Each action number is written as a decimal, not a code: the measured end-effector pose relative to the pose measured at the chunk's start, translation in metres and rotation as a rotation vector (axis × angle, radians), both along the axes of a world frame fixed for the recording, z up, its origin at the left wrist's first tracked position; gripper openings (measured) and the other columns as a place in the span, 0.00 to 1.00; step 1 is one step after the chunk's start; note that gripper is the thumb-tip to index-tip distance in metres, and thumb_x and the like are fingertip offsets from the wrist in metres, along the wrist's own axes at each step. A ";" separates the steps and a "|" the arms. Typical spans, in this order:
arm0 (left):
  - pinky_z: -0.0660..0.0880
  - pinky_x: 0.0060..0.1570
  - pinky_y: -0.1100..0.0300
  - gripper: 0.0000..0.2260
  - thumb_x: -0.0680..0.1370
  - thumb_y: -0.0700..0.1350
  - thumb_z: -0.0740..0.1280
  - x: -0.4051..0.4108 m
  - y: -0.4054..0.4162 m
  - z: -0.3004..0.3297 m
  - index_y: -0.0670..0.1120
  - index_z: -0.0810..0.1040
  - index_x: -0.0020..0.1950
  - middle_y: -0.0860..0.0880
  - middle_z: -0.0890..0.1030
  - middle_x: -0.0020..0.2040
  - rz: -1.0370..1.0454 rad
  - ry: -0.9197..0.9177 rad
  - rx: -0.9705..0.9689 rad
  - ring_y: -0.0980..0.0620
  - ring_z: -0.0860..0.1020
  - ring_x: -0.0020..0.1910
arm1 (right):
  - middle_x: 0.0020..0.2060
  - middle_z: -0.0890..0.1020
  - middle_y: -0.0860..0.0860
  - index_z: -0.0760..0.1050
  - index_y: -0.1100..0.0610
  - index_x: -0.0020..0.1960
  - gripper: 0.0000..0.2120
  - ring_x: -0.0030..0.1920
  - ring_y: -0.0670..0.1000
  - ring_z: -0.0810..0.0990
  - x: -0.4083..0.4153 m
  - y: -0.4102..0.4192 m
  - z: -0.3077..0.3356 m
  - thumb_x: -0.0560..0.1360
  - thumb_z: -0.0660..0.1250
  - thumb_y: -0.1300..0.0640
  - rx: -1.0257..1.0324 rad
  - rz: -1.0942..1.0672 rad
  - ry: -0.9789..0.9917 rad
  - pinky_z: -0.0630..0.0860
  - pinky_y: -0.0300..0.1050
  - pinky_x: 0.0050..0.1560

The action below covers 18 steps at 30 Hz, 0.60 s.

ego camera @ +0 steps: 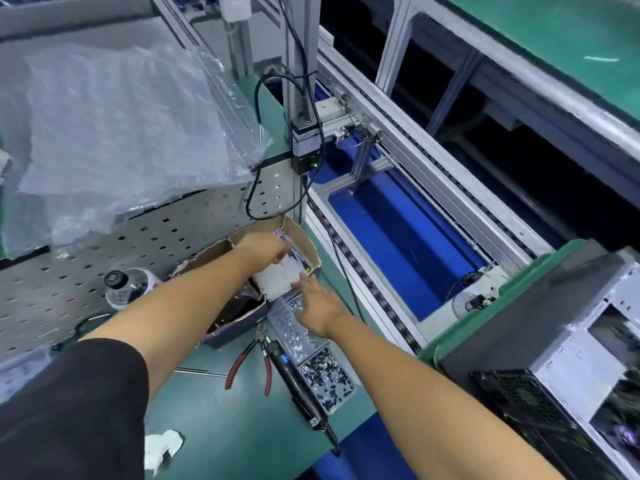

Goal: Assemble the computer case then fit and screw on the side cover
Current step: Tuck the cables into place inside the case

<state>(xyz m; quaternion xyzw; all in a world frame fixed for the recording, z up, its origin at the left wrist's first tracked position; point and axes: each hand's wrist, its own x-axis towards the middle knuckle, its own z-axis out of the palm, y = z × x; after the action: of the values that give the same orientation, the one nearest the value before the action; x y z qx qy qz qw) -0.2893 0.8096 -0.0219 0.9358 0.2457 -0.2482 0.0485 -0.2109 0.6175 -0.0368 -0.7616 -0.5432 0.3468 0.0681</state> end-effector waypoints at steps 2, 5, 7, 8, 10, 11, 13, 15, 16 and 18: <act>0.74 0.46 0.57 0.05 0.77 0.41 0.64 -0.002 0.000 0.011 0.51 0.73 0.45 0.54 0.84 0.47 0.057 -0.001 -0.020 0.53 0.81 0.49 | 0.78 0.64 0.55 0.63 0.55 0.78 0.30 0.76 0.57 0.65 0.001 -0.003 0.010 0.78 0.66 0.58 0.040 -0.104 0.066 0.60 0.57 0.78; 0.72 0.44 0.59 0.06 0.77 0.40 0.65 -0.003 -0.004 0.020 0.51 0.76 0.45 0.53 0.85 0.49 0.100 -0.026 -0.018 0.53 0.81 0.50 | 0.70 0.70 0.57 0.66 0.56 0.75 0.26 0.70 0.58 0.71 0.005 -0.014 0.020 0.79 0.67 0.56 0.051 -0.163 0.085 0.65 0.57 0.75; 0.73 0.46 0.58 0.05 0.78 0.41 0.67 -0.003 -0.008 0.021 0.51 0.78 0.47 0.52 0.84 0.51 0.130 -0.063 -0.004 0.51 0.81 0.51 | 0.68 0.71 0.55 0.68 0.56 0.72 0.22 0.68 0.57 0.72 0.010 -0.022 0.024 0.80 0.66 0.55 0.043 -0.173 0.078 0.67 0.57 0.73; 0.73 0.46 0.58 0.03 0.78 0.42 0.68 -0.003 -0.011 0.021 0.51 0.79 0.48 0.52 0.84 0.52 0.147 -0.080 -0.004 0.51 0.81 0.52 | 0.68 0.71 0.54 0.69 0.55 0.71 0.21 0.66 0.56 0.74 0.013 -0.026 0.025 0.80 0.66 0.55 0.036 -0.181 0.084 0.68 0.57 0.72; 0.72 0.45 0.60 0.01 0.78 0.44 0.71 -0.003 -0.014 0.019 0.50 0.80 0.48 0.54 0.83 0.52 0.181 -0.105 -0.015 0.51 0.80 0.52 | 0.67 0.69 0.53 0.69 0.55 0.71 0.20 0.63 0.54 0.75 0.017 -0.033 0.027 0.80 0.66 0.53 0.020 -0.197 0.098 0.70 0.56 0.71; 0.72 0.45 0.60 0.02 0.78 0.44 0.71 -0.003 -0.016 0.017 0.50 0.80 0.48 0.54 0.83 0.51 0.198 -0.100 -0.017 0.52 0.80 0.52 | 0.67 0.68 0.52 0.69 0.54 0.71 0.20 0.63 0.54 0.74 0.019 -0.037 0.027 0.80 0.66 0.52 0.012 -0.204 0.102 0.70 0.56 0.71; 0.75 0.49 0.59 0.04 0.79 0.42 0.69 -0.005 -0.018 0.015 0.51 0.80 0.48 0.55 0.84 0.51 0.234 -0.100 -0.021 0.52 0.80 0.52 | 0.68 0.66 0.52 0.70 0.54 0.71 0.20 0.66 0.54 0.71 0.022 -0.042 0.026 0.80 0.66 0.51 0.004 -0.223 0.118 0.69 0.56 0.72; 0.75 0.49 0.57 0.04 0.80 0.41 0.67 -0.009 -0.019 0.014 0.51 0.79 0.49 0.54 0.83 0.52 0.263 -0.125 -0.024 0.51 0.80 0.52 | 0.68 0.64 0.52 0.70 0.54 0.71 0.21 0.67 0.54 0.69 0.023 -0.045 0.026 0.80 0.65 0.51 0.000 -0.243 0.139 0.68 0.57 0.73; 0.75 0.49 0.56 0.04 0.81 0.42 0.66 -0.011 -0.019 0.013 0.50 0.78 0.50 0.52 0.83 0.52 0.276 -0.154 -0.030 0.49 0.80 0.51 | 0.68 0.64 0.52 0.70 0.53 0.71 0.21 0.68 0.54 0.68 0.022 -0.046 0.026 0.80 0.65 0.51 -0.001 -0.255 0.146 0.67 0.57 0.73; 0.74 0.47 0.55 0.03 0.81 0.41 0.64 -0.016 -0.020 0.016 0.49 0.76 0.52 0.49 0.82 0.52 0.299 -0.238 -0.048 0.47 0.79 0.50 | 0.67 0.64 0.53 0.69 0.53 0.71 0.22 0.68 0.54 0.67 0.021 -0.047 0.026 0.78 0.66 0.53 0.001 -0.306 0.185 0.65 0.58 0.75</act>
<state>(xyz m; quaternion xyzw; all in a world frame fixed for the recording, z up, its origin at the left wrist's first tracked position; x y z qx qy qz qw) -0.3048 0.7891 -0.0062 0.9103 0.3683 -0.1315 0.1358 -0.1901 0.5707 -0.0106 -0.8003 -0.4124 0.4007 0.1700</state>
